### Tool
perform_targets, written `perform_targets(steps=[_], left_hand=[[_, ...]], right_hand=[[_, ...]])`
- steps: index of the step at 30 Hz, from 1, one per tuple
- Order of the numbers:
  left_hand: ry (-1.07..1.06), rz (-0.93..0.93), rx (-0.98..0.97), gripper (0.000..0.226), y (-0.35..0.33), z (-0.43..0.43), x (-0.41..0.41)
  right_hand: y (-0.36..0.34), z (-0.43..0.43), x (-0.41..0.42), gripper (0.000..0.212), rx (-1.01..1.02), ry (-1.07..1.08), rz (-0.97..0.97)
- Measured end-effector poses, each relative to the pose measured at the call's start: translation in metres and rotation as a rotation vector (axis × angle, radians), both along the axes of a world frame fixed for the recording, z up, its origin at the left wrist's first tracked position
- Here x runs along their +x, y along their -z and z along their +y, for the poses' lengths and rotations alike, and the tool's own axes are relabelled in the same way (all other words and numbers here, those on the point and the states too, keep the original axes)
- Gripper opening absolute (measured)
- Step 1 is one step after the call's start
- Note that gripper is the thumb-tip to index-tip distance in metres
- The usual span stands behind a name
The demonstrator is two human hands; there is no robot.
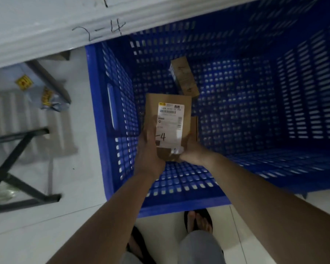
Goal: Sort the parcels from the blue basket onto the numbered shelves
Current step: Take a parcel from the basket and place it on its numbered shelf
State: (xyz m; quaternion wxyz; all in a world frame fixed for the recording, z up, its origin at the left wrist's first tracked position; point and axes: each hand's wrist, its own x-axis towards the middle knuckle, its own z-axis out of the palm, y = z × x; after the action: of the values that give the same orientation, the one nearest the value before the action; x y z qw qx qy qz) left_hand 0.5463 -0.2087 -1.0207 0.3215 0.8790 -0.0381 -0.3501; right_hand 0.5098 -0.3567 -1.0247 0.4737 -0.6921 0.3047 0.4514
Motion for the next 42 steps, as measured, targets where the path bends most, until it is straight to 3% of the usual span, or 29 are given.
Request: perform_targets(steps=[2, 4, 11, 15, 19, 22, 24, 26, 29, 31, 34, 37, 40, 42], left_hand=[[-0.126, 0.0, -0.086, 0.099, -0.007, -0.002, 0.006], [-0.197, 0.014, -0.122, 0.089, -0.024, -0.005, 0.008], [-0.05, 0.03, 0.03, 0.095, -0.108, -0.025, 0.004], [0.043, -0.076, -0.04, 0.093, -0.184, -0.035, 0.007], [0.156, -0.213, -0.067, 0.087, -0.277, -0.054, 0.008], [0.241, -0.277, -0.096, 0.064, -0.358, -0.071, 0.002], [0.26, -0.332, -0.139, 0.084, -0.406, -0.082, -0.003], [0.207, -0.316, -0.149, 0.057, -0.446, -0.093, -0.009], [0.241, -0.21, -0.227, 0.08, -0.507, -0.113, -0.019], [0.206, -0.317, -0.249, 0.089, -0.559, -0.123, -0.024], [0.165, -0.578, -0.435, 0.094, -0.629, -0.138, -0.029], [0.483, -0.806, -0.315, 0.12, -0.717, -0.136, -0.047], [0.568, -0.887, -0.407, 0.079, -0.797, -0.13, -0.065], [0.577, -1.088, -0.461, 0.08, -0.855, -0.128, -0.07]], right_hand=[[-0.007, -0.005, -0.005, 0.091, 0.048, 0.168, -0.053], [-0.028, -0.011, -0.01, 0.077, 0.076, 0.264, -0.064], [-0.103, -0.017, -0.026, 0.053, -0.017, 0.473, -0.276], [-0.174, -0.028, -0.031, 0.053, -0.143, 0.441, -0.439], [-0.261, -0.041, -0.029, 0.082, -0.277, 0.327, -0.608], [-0.33, -0.058, -0.033, 0.106, -0.401, 0.181, -0.727], [-0.383, -0.076, -0.039, 0.097, -0.462, 0.135, -0.782], [-0.437, -0.092, -0.05, 0.087, -0.512, 0.091, -0.816], [-0.507, -0.108, -0.07, 0.096, -0.638, -0.036, -0.851], [-0.553, -0.117, -0.08, 0.1, -0.712, -0.05, -0.922], [-0.628, -0.124, -0.101, 0.101, -0.852, -0.008, -0.987], [-0.713, -0.119, -0.127, 0.092, -0.988, 0.079, -1.113], [-0.803, -0.115, -0.159, 0.074, -1.096, 0.188, -1.2], [-0.862, -0.112, -0.178, 0.075, -1.193, 0.232, -1.221]])
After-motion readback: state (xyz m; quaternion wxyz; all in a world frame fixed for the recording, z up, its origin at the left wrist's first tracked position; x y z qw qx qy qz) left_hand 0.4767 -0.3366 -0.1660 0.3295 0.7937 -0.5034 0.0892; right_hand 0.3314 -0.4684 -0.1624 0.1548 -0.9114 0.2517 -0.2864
